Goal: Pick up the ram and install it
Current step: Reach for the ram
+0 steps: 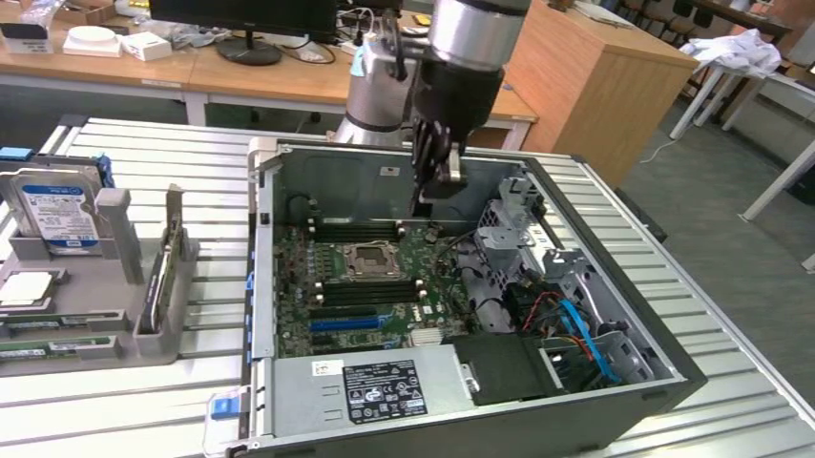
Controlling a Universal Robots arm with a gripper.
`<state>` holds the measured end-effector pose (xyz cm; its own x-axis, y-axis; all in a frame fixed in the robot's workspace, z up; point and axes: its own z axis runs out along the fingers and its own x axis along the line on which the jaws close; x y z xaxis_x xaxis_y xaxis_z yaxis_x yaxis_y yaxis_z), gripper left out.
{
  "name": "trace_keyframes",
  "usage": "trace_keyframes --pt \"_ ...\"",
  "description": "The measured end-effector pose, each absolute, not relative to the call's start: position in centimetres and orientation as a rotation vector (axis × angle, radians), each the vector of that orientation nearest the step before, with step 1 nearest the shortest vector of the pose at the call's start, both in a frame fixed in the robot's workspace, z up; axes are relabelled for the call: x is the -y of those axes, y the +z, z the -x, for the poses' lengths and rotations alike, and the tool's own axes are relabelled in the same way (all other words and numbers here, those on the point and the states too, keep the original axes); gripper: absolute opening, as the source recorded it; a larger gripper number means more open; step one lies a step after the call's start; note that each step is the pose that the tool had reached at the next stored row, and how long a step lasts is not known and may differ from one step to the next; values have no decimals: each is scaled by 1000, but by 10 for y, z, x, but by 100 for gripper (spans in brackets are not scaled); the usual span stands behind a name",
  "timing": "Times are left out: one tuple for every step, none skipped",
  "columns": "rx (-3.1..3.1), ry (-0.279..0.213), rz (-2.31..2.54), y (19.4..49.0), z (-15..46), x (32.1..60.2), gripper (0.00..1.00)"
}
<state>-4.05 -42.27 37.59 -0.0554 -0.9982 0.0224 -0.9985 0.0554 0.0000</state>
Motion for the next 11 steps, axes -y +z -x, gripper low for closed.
trace_keyframes --pt "2270 24 -2148 380 40 423 10" --pt "2270 23 -2148 385 40 423 10" --pt "2270 23 -2148 389 40 423 10" --pt "2271 23 -2148 392 40 423 10" --pt "2271 23 -2148 396 40 423 10" --pt "2271 22 -2149 399 40 423 10" --pt "2271 22 -2149 401 40 423 10" --pt "2271 22 -2149 402 40 423 10" --pt "2271 22 -2149 402 40 423 10" --pt "2271 22 -2149 402 40 423 10" --pt "2271 22 -2149 402 40 423 10"
